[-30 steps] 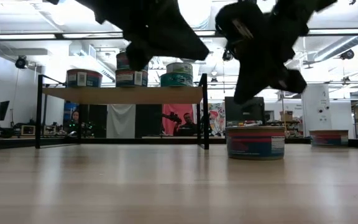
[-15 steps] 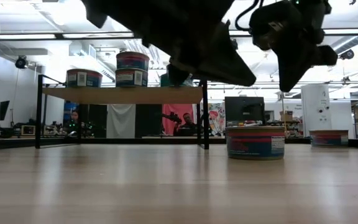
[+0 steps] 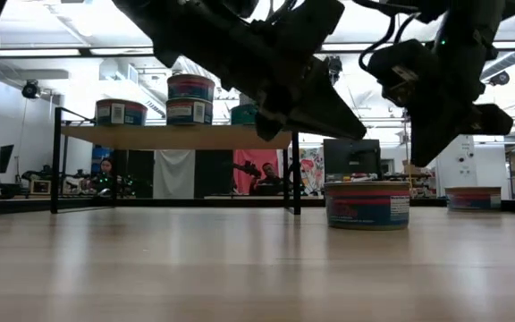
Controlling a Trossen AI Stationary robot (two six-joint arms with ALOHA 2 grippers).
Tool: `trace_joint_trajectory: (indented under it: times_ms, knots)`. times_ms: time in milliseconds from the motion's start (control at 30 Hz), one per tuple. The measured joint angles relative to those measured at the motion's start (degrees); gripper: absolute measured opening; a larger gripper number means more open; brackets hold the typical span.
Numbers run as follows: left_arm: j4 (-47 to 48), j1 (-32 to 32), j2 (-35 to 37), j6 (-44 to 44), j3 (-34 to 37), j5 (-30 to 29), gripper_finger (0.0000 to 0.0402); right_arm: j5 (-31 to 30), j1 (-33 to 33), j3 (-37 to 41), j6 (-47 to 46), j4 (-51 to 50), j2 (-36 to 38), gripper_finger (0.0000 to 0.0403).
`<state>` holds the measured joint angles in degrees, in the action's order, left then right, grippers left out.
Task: Stack canned seafood by type on shelf
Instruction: Stack the blue and pink tuna can on top of the blue and pink tuna can on the shelf
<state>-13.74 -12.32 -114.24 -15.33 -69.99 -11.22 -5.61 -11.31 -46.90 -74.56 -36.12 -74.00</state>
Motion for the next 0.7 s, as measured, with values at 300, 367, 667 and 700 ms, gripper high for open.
trace_joint_trajectory:
  times_ms: [300, 367, 667, 700]
  knots:
    - [8.9, 0.86, 0.75, 1.18, -0.33, -2.67, 0.0, -0.4, -0.01, 0.7, 0.06, 2.69, 0.0, 0.0009]
    - [9.21, 1.04, 1.03, 4.51, -0.38, -1.44, 0.0, -0.49, 0.0, 0.66, 0.49, 2.71, 0.0, 0.0009]
    - [9.43, 1.27, 0.67, 8.97, -0.72, 5.42, 0.0, -1.55, -0.02, 0.68, 1.72, 2.61, 0.0, 0.0009]
    - [9.46, 1.27, 0.4, 8.51, -0.7, 3.72, 0.0, -1.95, 0.0, 0.68, 1.65, 2.59, 0.0, 0.0009]
